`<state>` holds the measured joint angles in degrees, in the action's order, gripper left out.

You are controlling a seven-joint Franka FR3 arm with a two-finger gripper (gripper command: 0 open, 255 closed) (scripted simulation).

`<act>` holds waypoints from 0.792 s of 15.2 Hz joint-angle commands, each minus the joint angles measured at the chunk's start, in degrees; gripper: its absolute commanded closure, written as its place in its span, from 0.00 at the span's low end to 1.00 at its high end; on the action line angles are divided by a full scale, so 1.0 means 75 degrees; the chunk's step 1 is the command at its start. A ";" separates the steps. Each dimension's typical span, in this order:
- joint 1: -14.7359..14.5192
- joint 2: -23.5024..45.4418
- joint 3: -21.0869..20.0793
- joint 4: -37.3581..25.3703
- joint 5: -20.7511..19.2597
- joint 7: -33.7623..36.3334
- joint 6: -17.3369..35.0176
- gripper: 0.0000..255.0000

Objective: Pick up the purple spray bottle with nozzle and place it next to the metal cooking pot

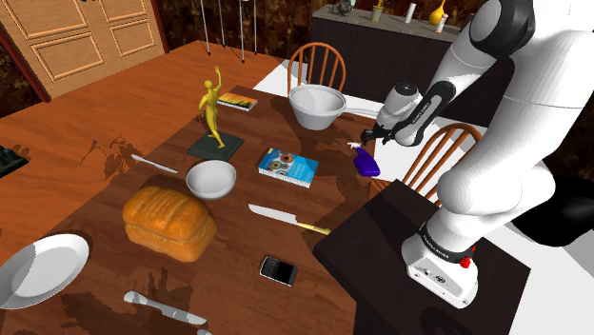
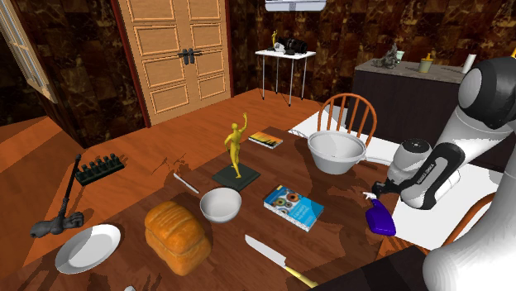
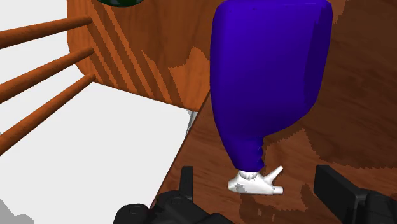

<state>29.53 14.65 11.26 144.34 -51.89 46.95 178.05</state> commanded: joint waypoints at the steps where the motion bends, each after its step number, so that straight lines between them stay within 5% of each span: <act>1: 0.0000 0.0000 0.0000 0.0000 0.0000 0.0000 0.0000 0.00; 5: 0.0750 -0.1409 -0.1096 0.0777 0.1662 -0.1530 -0.0740 0.00; 12: 0.0701 -0.1409 -0.1048 0.0778 0.1673 -0.1538 -0.0738 0.00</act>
<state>34.78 4.10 3.41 150.16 -39.38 35.44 172.53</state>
